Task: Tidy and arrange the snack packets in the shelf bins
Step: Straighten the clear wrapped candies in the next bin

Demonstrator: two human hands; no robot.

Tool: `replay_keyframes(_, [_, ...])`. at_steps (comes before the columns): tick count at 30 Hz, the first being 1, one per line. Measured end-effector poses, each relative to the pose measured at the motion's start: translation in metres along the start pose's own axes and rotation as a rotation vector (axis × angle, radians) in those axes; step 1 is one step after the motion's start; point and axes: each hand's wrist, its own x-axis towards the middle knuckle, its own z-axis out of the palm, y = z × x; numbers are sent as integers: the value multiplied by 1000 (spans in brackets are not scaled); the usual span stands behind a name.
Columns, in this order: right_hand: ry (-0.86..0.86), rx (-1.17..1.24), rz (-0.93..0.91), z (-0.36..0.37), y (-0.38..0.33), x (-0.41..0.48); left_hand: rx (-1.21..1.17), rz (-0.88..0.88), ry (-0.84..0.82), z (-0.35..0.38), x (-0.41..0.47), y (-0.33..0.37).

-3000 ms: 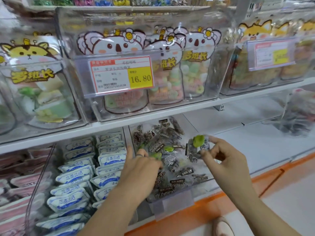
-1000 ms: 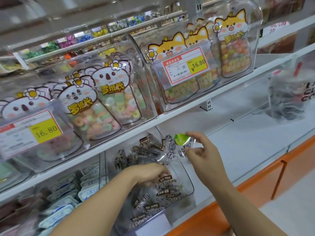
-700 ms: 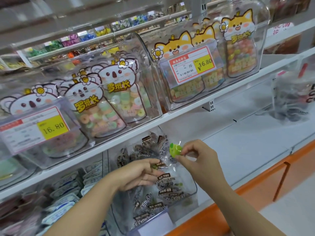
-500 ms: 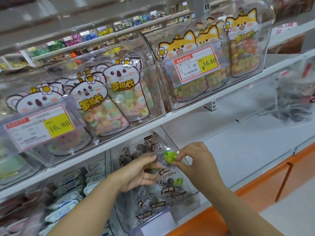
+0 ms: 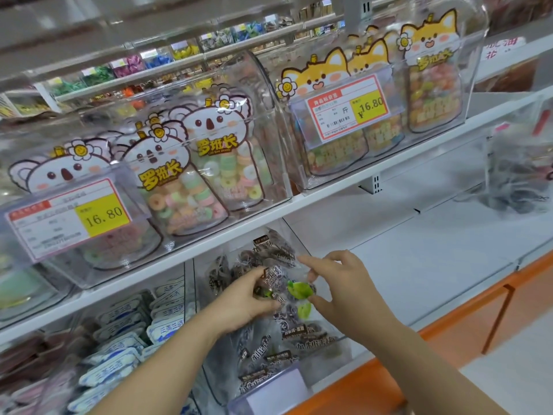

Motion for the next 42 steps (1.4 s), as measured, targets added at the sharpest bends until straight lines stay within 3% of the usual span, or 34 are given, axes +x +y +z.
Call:
replay_keyframes(4, [22, -69, -32, -2, -1, -2, 153, 63, 70, -7, -1, -2])
replay_keyframes(7, [68, 41, 12, -5, 0, -1, 466, 121, 91, -11, -1, -2])
replay_keyframes(10, [98, 120, 40, -10, -3, -1, 697, 174, 30, -8, -2, 7])
replay_keyframes(13, [23, 97, -7, -11, -4, -1, 826, 137, -20, 3, 1, 12])
replay_keyframes(16, [-142, 78, -33, -19, -7, -6, 707, 90, 0, 7, 3, 15])
replay_keyframes(19, [-327, -122, -82, -32, -11, -18, 544, 79, -13, 6, 3, 20])
replay_keyframes(23, [-491, -278, -47, -32, -15, -25, 461, 27, -160, 9, 4, 21])
replay_keyframes(30, [-515, -281, -25, -27, -14, -20, 643, -9, -424, 10, 18, 35])
replay_keyframes(34, [-534, -310, -27, -26, -18, -16, 634, -28, -411, 5, 22, 33])
replay_keyframes(38, [-473, -406, -37, -21, -21, -12, 447, -77, -371, -1, 23, 29])
replay_keyframes(42, [-473, -512, -35, -17, -25, -10, 546, -73, -436, 5, 21, 34])
